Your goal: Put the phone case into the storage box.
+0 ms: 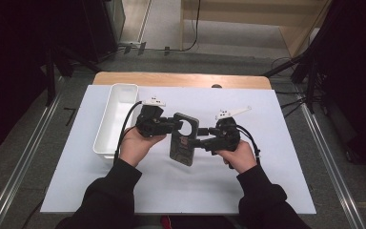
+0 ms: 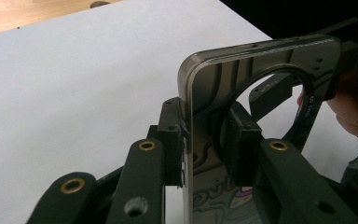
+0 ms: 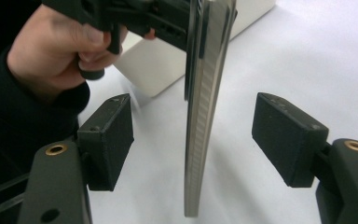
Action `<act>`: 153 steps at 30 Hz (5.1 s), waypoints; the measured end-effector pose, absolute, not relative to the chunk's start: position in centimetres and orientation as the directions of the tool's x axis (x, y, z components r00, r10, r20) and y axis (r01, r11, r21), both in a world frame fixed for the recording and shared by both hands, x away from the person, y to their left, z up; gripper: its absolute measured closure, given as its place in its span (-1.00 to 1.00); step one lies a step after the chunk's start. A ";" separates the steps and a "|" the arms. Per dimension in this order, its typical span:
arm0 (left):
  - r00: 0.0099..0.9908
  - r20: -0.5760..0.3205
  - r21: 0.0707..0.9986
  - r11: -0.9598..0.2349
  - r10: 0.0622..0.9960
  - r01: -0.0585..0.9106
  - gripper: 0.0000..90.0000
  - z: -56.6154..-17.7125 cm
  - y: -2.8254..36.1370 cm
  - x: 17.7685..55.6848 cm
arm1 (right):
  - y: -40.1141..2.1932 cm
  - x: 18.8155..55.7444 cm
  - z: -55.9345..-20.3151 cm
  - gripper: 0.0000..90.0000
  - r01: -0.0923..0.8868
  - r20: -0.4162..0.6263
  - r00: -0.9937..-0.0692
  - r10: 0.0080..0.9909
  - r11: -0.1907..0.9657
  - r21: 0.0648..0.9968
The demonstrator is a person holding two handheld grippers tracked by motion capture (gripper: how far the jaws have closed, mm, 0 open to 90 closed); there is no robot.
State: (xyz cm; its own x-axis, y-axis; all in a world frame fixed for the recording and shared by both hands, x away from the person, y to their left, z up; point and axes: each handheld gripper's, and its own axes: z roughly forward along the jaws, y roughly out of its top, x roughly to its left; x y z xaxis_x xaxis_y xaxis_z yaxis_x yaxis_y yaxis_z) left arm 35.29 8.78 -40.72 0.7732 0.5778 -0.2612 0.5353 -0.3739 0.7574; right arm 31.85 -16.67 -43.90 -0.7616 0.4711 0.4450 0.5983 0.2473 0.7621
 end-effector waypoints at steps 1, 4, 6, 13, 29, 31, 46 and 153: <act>0.774 -0.256 0.757 -0.378 0.579 0.533 0.57 -40.7 8.8 35.3 | -16.7 31.8 -44.0 -0.38 0.594 0.438 -0.764 0.474 0.252 0.763; 0.775 -0.255 0.755 -0.383 0.578 0.533 0.57 -40.6 8.8 35.3 | -16.7 31.5 -44.2 -0.39 0.581 0.419 -0.772 0.478 0.265 0.769; 0.777 -0.255 0.754 -0.384 0.576 0.533 0.57 -40.6 8.8 35.3 | -16.8 31.4 -44.3 -0.40 0.573 0.403 -0.776 0.486 0.274 0.773; 0.776 -0.260 0.752 -0.383 0.574 0.536 0.57 -40.5 9.0 35.4 | -17.2 30.9 -44.5 -0.41 0.564 0.379 -0.778 0.501 0.290 0.773; 0.778 -0.264 0.752 -0.383 0.570 0.536 0.57 -40.4 9.2 35.4 | -18.2 29.4 -45.1 -0.42 0.556 0.350 -0.777 0.523 0.308 0.772; 0.777 -0.264 0.751 -0.383 0.572 0.537 0.57 -40.4 9.2 35.4 | -18.4 29.2 -45.1 -0.42 0.556 0.349 -0.775 0.526 0.307 0.772; 0.778 -0.256 0.752 -0.387 0.573 0.533 0.57 -40.3 9.4 35.4 | -19.8 27.6 -46.2 -0.43 0.548 0.317 -0.767 0.558 0.314 0.775; 0.711 -0.236 0.759 -0.331 0.662 0.561 0.57 -35.9 15.7 37.9 | -24.0 23.4 -49.1 -0.43 0.560 0.291 -0.732 0.616 0.301 0.772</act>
